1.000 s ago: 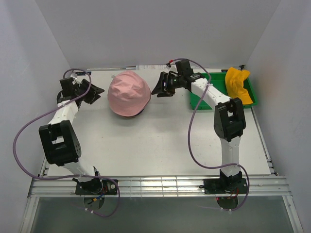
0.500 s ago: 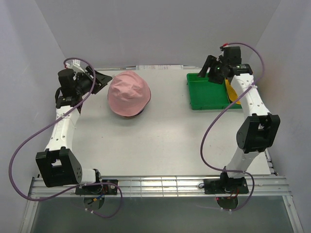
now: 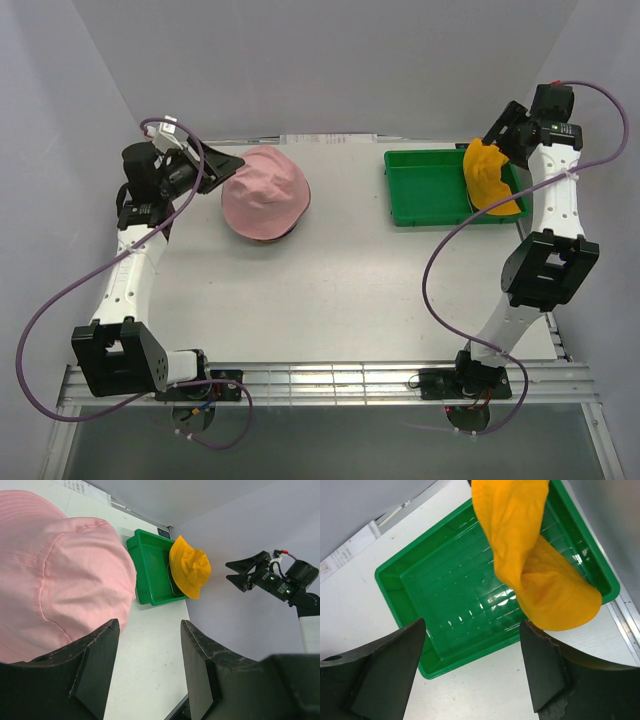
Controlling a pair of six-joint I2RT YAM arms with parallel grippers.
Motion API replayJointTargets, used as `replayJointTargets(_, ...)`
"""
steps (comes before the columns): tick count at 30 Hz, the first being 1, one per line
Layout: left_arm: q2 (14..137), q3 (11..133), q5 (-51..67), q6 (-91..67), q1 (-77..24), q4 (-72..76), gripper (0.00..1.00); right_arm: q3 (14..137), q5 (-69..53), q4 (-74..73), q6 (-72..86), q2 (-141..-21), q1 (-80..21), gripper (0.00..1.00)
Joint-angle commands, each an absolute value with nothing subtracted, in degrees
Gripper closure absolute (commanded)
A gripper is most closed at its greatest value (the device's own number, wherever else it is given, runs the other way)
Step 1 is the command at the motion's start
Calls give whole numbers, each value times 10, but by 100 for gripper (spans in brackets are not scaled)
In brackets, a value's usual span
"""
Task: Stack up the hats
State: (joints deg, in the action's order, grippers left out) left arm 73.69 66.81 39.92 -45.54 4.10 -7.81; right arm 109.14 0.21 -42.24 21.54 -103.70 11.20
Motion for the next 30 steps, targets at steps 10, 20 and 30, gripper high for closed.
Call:
replayJointTargets(10, 745, 700, 448, -474, 19, -62, 38, 1195, 67, -432, 192, -1156, 142, 17)
replayJointTargets(20, 744, 700, 446, -470, 15, -67, 37, 1238, -15, -425, 216, -1236, 143, 19)
replayJointTargets(30, 741, 697, 446, -478, 14, -62, 38, 1210, -39, -416, 214, -1204, 143, 92)
